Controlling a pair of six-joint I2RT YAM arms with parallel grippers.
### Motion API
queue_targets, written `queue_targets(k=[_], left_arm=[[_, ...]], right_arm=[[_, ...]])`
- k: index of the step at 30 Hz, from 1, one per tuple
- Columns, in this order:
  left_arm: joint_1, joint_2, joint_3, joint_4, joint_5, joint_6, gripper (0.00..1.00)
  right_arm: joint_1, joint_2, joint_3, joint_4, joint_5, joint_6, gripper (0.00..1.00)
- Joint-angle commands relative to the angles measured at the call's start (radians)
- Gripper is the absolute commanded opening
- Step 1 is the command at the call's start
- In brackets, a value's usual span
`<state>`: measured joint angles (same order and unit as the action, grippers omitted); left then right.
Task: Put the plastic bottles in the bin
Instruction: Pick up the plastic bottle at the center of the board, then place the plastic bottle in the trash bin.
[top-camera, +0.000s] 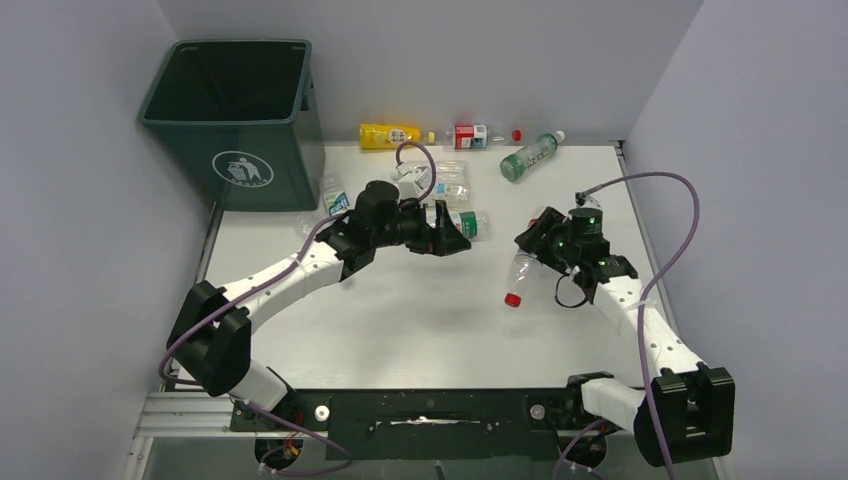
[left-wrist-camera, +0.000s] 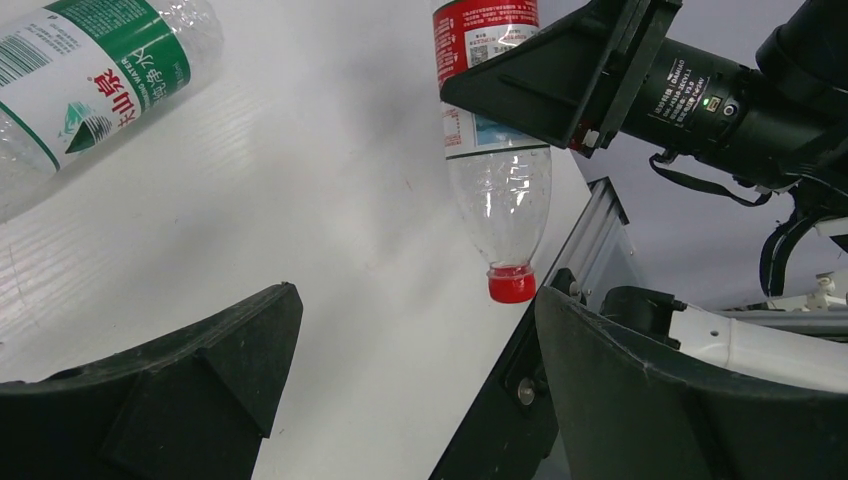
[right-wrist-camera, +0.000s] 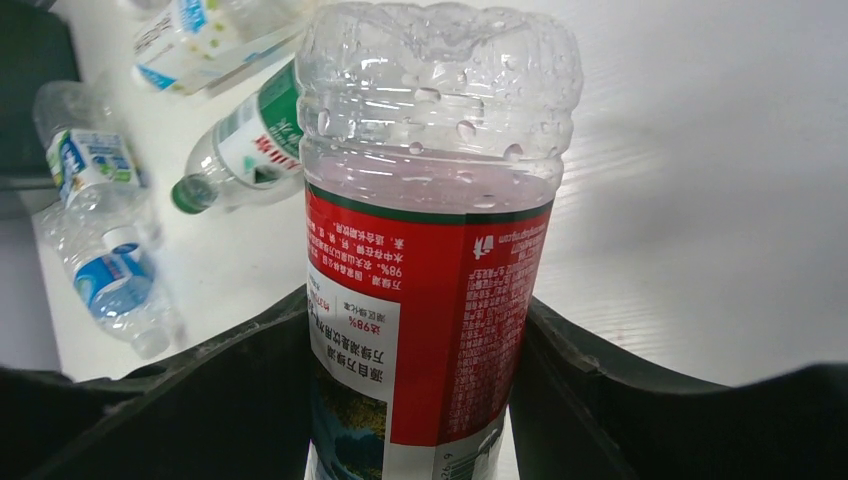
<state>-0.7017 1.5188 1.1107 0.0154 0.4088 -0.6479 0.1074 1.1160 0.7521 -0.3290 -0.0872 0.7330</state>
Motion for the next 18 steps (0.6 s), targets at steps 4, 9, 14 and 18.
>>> queue_targets(k=[4,9,14,18], left_arm=[[-0.023,0.003,-0.015,0.122,0.016,-0.027,0.88],[-0.037,0.017,-0.023,0.153,0.017,-0.038,0.88],[-0.049,0.029,-0.025,0.164,0.019,-0.039,0.88],[-0.054,0.034,-0.035,0.164,0.021,-0.032,0.88]], right_arm=[[0.127,0.027,0.062,0.156,-0.011,0.135,0.57],[0.201,0.070,0.097,0.212,-0.013,0.177,0.57],[0.250,0.106,0.129,0.241,-0.015,0.187,0.57],[0.274,0.119,0.145,0.272,-0.049,0.181,0.58]])
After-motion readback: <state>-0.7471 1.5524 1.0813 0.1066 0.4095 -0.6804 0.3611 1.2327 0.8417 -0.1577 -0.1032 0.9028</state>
